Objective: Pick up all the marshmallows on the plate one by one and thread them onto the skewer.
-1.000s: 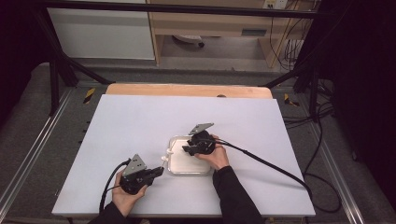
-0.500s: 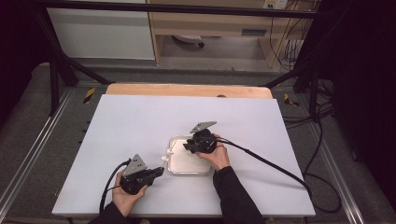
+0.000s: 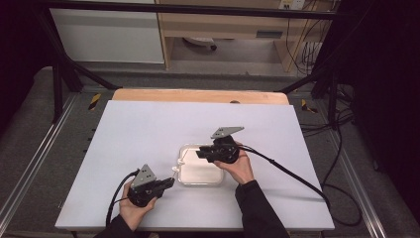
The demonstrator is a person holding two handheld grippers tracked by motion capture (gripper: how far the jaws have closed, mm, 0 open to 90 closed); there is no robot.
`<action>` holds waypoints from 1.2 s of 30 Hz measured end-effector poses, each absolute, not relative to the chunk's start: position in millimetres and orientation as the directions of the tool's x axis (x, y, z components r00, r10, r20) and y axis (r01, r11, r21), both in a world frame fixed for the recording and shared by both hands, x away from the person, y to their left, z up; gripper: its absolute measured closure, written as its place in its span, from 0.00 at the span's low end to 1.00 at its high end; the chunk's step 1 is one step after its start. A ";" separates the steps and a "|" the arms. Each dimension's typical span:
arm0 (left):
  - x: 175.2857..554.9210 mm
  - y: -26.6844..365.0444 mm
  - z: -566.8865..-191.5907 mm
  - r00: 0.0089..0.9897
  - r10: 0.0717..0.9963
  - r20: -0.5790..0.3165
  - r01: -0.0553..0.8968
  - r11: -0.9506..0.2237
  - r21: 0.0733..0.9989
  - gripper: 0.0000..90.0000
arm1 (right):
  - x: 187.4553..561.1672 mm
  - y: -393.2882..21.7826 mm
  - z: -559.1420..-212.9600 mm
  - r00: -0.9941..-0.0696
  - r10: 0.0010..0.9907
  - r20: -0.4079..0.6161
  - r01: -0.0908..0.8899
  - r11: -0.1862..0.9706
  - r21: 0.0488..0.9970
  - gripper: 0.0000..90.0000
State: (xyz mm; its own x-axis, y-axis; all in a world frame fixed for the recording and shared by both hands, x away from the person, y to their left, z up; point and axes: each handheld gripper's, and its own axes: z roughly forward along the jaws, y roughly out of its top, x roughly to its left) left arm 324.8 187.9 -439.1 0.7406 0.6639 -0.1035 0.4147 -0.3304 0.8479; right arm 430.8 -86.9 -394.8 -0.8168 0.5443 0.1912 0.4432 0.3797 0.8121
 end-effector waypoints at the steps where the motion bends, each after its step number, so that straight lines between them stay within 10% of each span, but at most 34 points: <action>1: 324.6 187.8 -439.0 0.741 0.663 -0.104 0.415 -0.331 0.848 0.98 | 429.1 -88.5 -393.0 -0.819 0.540 0.194 0.439 0.373 0.817 0.82; 36: 323.0 184.2 -438.6 0.755 0.650 -0.087 0.397 -0.348 0.849 0.98 | 413.8 -100.7 -352.2 -0.834 0.427 0.350 0.448 0.155 0.880 0.84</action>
State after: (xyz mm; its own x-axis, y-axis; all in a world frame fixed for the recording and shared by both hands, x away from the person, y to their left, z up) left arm 323.0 184.2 -438.6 0.7553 0.6496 -0.0870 0.3971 -0.3479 0.8493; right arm 413.8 -100.7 -352.2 -0.8338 0.4274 0.3496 0.4484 0.1546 0.8804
